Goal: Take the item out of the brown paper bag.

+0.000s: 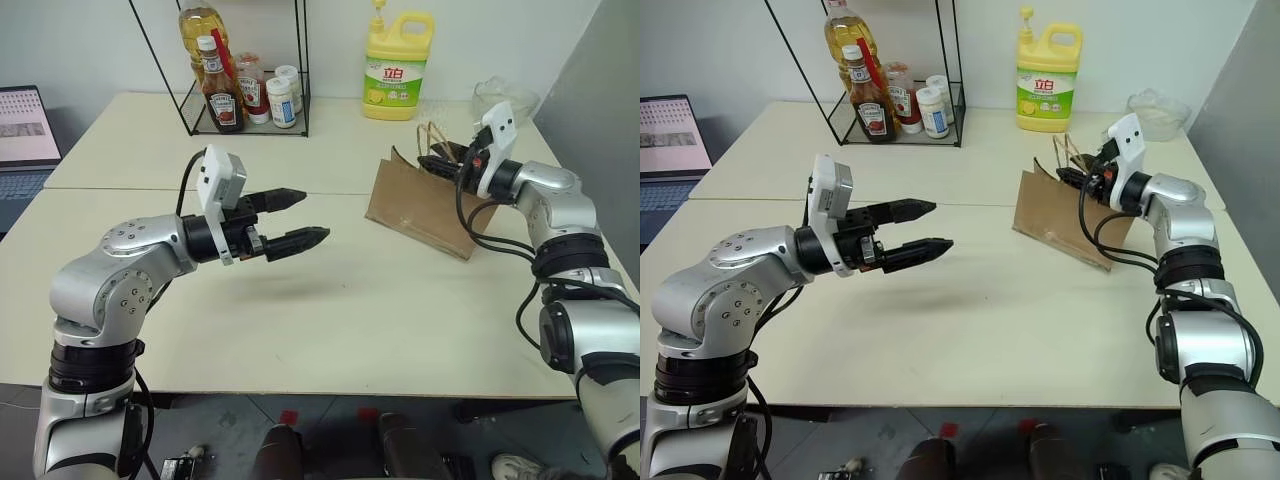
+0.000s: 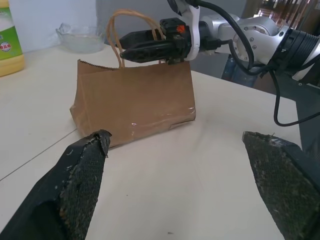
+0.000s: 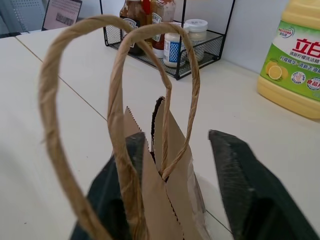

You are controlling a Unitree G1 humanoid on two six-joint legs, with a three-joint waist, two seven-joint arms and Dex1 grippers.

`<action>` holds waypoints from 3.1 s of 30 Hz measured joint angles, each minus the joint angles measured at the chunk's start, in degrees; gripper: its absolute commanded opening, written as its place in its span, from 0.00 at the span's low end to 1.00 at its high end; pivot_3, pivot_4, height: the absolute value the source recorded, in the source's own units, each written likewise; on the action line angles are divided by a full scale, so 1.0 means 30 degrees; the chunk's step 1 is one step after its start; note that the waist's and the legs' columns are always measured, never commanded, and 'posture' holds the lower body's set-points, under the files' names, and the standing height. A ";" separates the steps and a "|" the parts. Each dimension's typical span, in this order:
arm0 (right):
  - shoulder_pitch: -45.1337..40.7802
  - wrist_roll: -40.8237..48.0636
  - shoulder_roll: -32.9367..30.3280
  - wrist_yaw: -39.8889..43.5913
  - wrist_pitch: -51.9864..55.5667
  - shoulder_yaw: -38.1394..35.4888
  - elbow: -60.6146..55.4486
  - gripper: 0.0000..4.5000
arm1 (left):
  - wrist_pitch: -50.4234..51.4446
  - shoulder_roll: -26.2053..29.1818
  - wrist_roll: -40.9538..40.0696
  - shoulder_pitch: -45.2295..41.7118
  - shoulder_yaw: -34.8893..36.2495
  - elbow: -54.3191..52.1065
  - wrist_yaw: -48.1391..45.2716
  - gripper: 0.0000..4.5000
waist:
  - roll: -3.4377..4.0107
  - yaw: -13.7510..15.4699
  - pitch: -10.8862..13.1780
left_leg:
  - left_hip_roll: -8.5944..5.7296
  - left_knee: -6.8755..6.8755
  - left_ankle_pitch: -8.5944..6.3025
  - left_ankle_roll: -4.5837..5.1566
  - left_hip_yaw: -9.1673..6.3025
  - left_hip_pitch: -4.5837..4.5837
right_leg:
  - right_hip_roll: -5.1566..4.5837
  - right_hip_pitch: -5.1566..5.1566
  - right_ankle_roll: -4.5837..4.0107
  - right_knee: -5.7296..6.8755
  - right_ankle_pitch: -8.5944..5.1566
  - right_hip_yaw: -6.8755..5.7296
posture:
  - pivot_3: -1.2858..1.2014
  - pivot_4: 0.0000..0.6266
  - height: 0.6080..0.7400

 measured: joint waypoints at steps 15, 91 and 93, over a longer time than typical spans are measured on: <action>0.0011 -0.0243 -0.0128 0.0418 0.0177 -0.0015 0.0000 0.24 | -0.0019 0.0005 0.0005 -0.0005 0.0000 0.0012 0.0025 1.00 | 0.0000 -0.0005 0.0000 | 0.0000 0.0003 0.0000 0.0000 0.0000 0.0001 | 0.0000 -0.0004 0.0000 0.0017 0.0000 0.0000 | 0.52 0.24 1.00; 0.0497 -0.1041 -0.0926 -0.1152 0.6186 0.1686 -0.5956 0.01 | 0.0548 0.0848 -0.1457 0.2964 0.1192 -0.1743 0.1919 1.00 | 0.0025 -0.0063 0.0024 | -0.0001 0.0030 -0.0028 0.0053 0.0012 -0.0003 | 0.0004 -0.0072 -0.0005 0.0139 -0.0004 0.0014 | 0.52 0.24 1.00; 0.0131 -0.1048 -0.0672 -0.1581 0.6392 0.1642 -0.5586 0.01 | 0.0362 0.0796 -0.1337 0.2940 0.1185 -0.1717 0.1913 1.00 | 0.0024 -0.0059 0.0024 | 0.0000 0.0030 -0.0027 0.0052 0.0012 -0.0003 | 0.0004 -0.0072 -0.0005 0.0139 -0.0004 0.0014 | 0.52 0.24 1.00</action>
